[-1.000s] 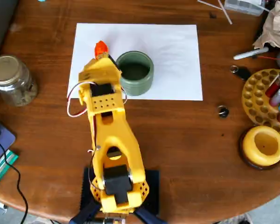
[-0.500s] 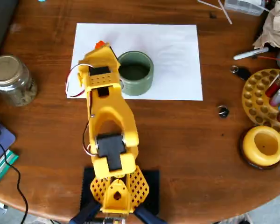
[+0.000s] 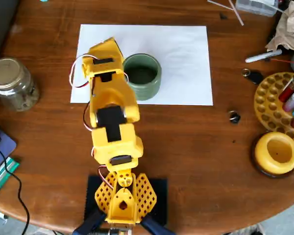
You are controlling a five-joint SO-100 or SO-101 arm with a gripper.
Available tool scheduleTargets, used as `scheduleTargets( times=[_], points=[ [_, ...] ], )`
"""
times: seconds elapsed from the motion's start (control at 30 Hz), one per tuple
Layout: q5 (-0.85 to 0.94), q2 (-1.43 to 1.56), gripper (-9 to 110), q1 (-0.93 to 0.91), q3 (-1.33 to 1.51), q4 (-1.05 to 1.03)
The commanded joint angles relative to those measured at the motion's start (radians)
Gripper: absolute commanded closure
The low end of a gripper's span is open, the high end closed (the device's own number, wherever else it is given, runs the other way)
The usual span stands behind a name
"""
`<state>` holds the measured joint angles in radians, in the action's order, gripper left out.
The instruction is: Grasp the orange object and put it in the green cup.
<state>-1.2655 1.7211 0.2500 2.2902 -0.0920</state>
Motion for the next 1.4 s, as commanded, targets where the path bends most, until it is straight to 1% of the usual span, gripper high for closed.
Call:
scheduleTargets(
  times=[0.0,0.1,0.37,0.53,1.1,1.37],
  points=[
    [-0.012,-0.049,89,-0.008,-0.044,0.061],
    [-0.018,-0.077,84,-0.009,-0.057,0.067],
    [-0.031,-0.135,83,-0.009,-0.087,0.074],
    [-0.043,-0.181,81,0.002,-0.100,0.118],
    [-0.067,-0.166,80,0.038,-0.120,0.112],
    [-0.074,-0.259,80,0.034,-0.187,0.123]
  ],
)
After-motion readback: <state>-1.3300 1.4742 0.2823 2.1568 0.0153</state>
